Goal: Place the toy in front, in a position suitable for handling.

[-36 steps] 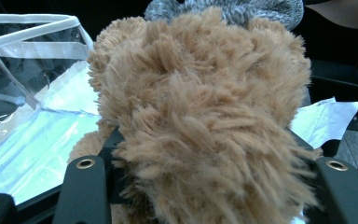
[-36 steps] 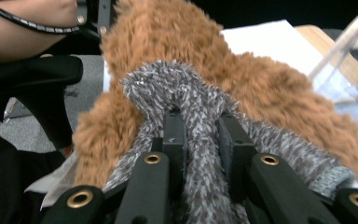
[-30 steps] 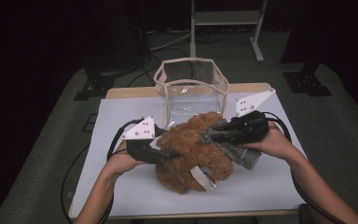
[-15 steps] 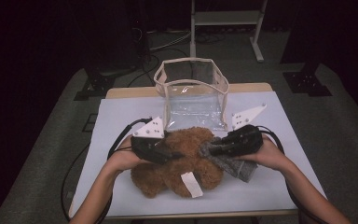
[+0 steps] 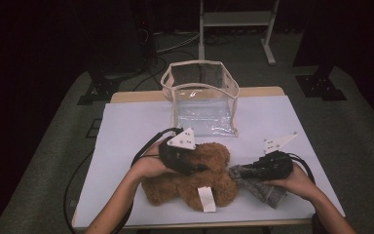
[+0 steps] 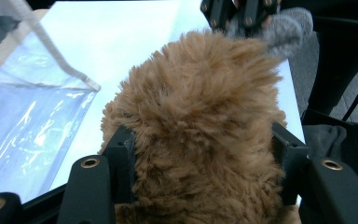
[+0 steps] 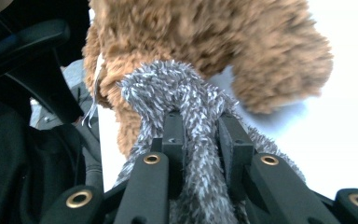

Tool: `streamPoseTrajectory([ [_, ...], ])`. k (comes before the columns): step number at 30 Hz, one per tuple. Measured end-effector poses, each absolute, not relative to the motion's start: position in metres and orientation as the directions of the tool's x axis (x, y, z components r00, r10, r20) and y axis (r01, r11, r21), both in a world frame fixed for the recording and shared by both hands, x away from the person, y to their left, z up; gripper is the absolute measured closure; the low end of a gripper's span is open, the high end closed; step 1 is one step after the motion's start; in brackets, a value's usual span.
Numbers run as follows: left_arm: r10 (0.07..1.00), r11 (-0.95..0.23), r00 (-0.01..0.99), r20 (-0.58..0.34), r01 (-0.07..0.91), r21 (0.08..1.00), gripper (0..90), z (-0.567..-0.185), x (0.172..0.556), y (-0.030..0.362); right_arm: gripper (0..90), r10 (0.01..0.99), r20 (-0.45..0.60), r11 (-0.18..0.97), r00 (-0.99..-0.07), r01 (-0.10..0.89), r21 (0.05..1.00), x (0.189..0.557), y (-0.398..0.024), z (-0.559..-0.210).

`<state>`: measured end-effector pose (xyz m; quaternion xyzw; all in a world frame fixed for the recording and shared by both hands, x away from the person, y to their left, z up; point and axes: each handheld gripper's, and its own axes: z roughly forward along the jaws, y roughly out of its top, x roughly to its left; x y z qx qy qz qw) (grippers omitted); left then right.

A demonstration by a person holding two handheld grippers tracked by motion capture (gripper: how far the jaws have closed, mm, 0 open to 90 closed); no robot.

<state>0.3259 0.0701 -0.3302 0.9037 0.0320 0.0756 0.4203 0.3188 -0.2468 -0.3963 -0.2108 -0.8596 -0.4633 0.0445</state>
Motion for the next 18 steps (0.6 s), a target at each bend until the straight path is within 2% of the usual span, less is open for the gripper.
streamPoseTrajectory([
  [9, 0.078, -0.657, 0.991, 0.113, -0.033, 0.753, 40.6, -0.330, 0.330, 0.039, 74.3, 0.461, 0.206, 0.442, -0.863, 0.425, 0.790, 0.313, -0.301, -0.377],
  [18, 0.066, -0.702, 0.993, 0.102, -0.026, 0.712, 35.7, -0.343, 0.331, 0.022, 73.5, 0.553, 0.171, 0.472, -0.815, 0.475, 0.743, 0.315, -0.319, -0.412],
])
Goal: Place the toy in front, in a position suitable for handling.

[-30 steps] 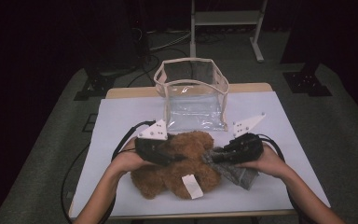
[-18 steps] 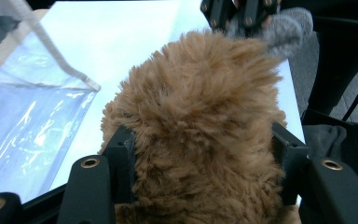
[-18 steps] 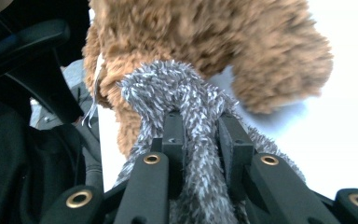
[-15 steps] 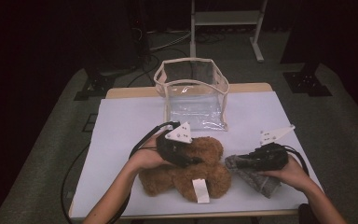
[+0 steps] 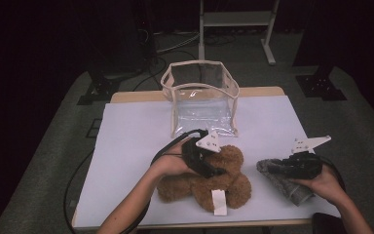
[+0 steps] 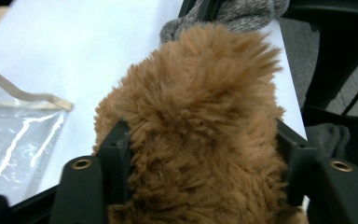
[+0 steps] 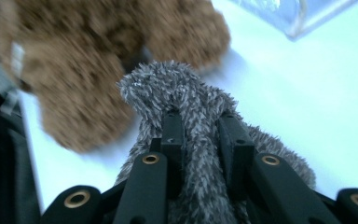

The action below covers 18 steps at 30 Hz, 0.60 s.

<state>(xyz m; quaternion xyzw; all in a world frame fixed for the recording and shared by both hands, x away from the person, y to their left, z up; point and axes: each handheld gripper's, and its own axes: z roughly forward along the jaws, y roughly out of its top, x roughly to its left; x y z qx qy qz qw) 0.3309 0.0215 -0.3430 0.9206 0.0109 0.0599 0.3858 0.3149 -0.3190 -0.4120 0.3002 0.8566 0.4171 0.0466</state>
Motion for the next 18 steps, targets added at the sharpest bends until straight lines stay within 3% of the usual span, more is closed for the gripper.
streamPoseTrajectory([
  [7, 0.075, -0.706, 0.992, 0.102, -0.019, 0.708, 26.7, -0.342, 0.329, 0.023, 65.3, 0.595, 0.163, 0.460, -0.787, 0.500, 0.734, 0.318, -0.329, -0.432],
  [11, 0.071, -0.692, 0.994, 0.085, -0.013, 0.722, 19.6, -0.337, 0.328, 0.029, 56.6, 0.594, 0.163, 0.451, -0.788, 0.494, 0.743, 0.318, -0.333, -0.426],
  [18, 0.091, -0.644, 0.993, 0.070, 0.005, 0.765, 16.2, -0.326, 0.325, 0.051, 48.6, 0.577, 0.166, 0.459, -0.799, 0.486, 0.744, 0.319, -0.334, -0.410],
])
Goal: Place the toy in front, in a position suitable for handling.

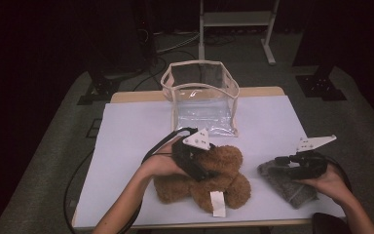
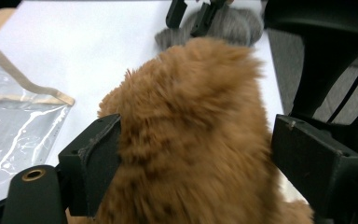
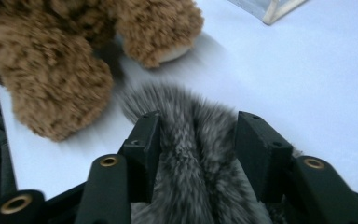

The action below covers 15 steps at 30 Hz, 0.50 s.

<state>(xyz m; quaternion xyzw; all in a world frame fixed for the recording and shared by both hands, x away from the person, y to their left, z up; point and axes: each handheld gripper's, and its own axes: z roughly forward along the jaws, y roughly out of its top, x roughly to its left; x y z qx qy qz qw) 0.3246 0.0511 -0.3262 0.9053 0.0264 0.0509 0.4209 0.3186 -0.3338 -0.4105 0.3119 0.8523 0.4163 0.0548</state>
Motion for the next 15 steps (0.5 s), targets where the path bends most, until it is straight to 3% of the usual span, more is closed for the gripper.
streamPoseTrajectory([
  [15, 0.241, -0.553, 0.968, 0.072, 0.076, 0.830, 9.6, -0.318, 0.311, 0.120, 43.8, 0.511, 0.147, 0.486, -0.847, 0.426, 0.763, 0.331, -0.313, -0.375],
])
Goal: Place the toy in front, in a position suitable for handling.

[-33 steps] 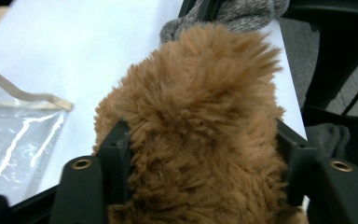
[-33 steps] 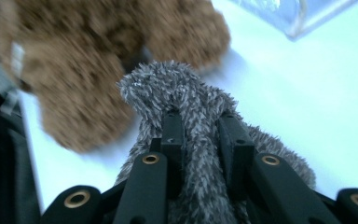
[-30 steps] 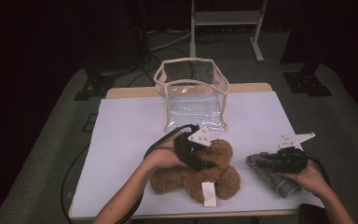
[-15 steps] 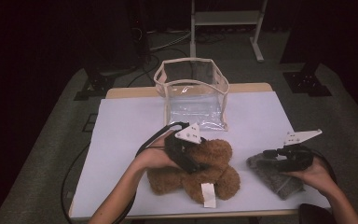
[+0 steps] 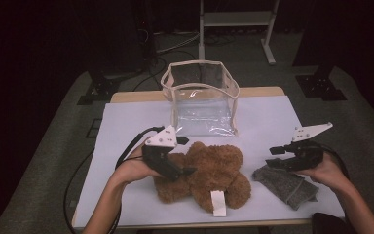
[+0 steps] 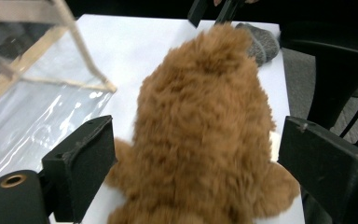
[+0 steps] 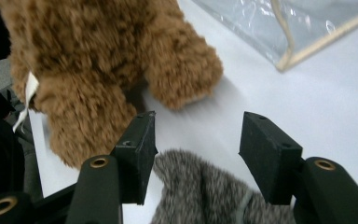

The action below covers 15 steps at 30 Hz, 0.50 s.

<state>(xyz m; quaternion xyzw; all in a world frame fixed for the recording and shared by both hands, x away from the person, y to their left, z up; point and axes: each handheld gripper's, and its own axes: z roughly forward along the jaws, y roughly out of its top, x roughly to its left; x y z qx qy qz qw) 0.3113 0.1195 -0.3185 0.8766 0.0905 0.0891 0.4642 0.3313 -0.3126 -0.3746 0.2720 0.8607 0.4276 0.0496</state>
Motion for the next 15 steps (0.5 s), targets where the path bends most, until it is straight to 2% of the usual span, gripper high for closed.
streamPoseTrajectory([
  [15, 0.329, -0.533, 0.941, 0.075, 0.120, 0.838, 8.3, -0.333, 0.298, 0.159, 38.6, 0.422, 0.133, 0.527, -0.897, 0.362, 0.769, 0.363, -0.272, -0.338],
])
